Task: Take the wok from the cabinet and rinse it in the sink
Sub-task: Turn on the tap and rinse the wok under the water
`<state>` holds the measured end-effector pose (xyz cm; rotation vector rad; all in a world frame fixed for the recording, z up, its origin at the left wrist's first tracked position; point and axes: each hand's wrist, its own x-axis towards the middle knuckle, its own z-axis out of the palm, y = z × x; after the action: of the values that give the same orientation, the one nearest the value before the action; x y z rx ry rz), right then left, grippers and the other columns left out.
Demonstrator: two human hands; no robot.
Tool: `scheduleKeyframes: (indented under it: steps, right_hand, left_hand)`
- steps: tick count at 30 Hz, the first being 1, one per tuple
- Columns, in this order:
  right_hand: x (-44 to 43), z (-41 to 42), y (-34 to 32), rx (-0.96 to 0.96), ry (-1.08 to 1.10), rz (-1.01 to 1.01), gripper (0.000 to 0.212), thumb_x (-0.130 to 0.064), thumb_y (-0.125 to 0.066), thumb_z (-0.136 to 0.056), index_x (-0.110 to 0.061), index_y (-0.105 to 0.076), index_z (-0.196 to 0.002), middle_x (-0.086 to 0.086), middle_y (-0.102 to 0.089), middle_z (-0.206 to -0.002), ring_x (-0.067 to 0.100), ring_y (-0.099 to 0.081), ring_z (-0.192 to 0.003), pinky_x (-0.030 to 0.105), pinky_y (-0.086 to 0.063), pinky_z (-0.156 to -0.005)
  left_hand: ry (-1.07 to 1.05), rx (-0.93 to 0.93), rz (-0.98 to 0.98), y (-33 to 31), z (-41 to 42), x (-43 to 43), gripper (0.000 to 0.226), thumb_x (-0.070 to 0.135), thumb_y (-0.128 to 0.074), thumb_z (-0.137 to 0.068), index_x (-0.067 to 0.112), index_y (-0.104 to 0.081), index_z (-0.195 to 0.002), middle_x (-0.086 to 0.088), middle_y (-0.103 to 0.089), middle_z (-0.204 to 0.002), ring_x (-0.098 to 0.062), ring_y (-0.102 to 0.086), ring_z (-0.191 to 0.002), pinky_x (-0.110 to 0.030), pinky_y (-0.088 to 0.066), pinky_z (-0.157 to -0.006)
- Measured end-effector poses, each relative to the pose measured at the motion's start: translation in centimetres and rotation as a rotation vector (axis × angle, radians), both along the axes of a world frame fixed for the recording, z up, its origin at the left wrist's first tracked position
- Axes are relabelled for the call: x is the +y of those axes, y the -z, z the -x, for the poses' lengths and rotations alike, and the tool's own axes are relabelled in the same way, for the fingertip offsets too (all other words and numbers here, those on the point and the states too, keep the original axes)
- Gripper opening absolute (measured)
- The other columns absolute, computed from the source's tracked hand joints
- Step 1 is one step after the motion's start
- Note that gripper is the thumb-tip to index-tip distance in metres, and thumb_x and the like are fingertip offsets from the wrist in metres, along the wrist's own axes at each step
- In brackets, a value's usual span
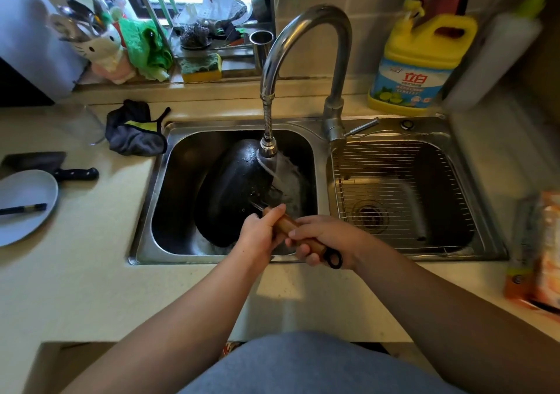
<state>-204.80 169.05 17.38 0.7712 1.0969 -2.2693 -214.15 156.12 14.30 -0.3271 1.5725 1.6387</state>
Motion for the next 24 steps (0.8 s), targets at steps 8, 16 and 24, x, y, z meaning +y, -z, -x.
scheduleKeyframes:
  steps: [8, 16, 24]
  right_hand:
    - [-0.2, -0.2, -0.2, -0.08, 0.205, 0.353, 0.036, -0.012, -0.065, -0.083, -0.002, -0.052, -0.116, 0.009, -0.066, -0.076, 0.009, -0.059, -0.051, 0.019, -0.051, -0.038]
    - [-1.7, -0.2, -1.4, -0.09, 0.367, 0.449, 0.027, -0.015, -0.059, -0.088, -0.001, -0.054, -0.111, 0.01, -0.064, -0.073, 0.009, -0.059, -0.048, 0.019, -0.051, -0.038]
    - [-2.7, 0.7, -4.4, -0.019, 0.51, 0.452, 0.037, -0.018, -0.054, -0.098, -0.001, -0.051, -0.13, 0.019, -0.064, -0.087, 0.017, -0.066, -0.059, 0.023, -0.058, -0.047]
  left_hand:
    - [0.033, 0.1, 0.096, 0.1, 0.7, 1.3, 0.037, 0.029, -0.071, -0.086, 0.004, -0.061, -0.111, -0.011, -0.068, -0.088, -0.017, -0.068, -0.068, -0.027, -0.058, -0.058]
    - [0.111, 0.19, 0.19, -0.2, 0.9, 2.0, 0.033, 0.032, -0.069, -0.084, 0.005, -0.059, -0.102, -0.007, -0.062, -0.079, -0.017, -0.061, -0.065, -0.03, -0.051, -0.058]
    - [0.191, 0.118, 0.184, -2.8, 2.8, 2.8, 0.021, 0.027, -0.067, -0.084, 0.009, -0.059, -0.079, 0.003, -0.054, -0.046, -0.007, -0.051, -0.033, -0.017, -0.042, -0.035]
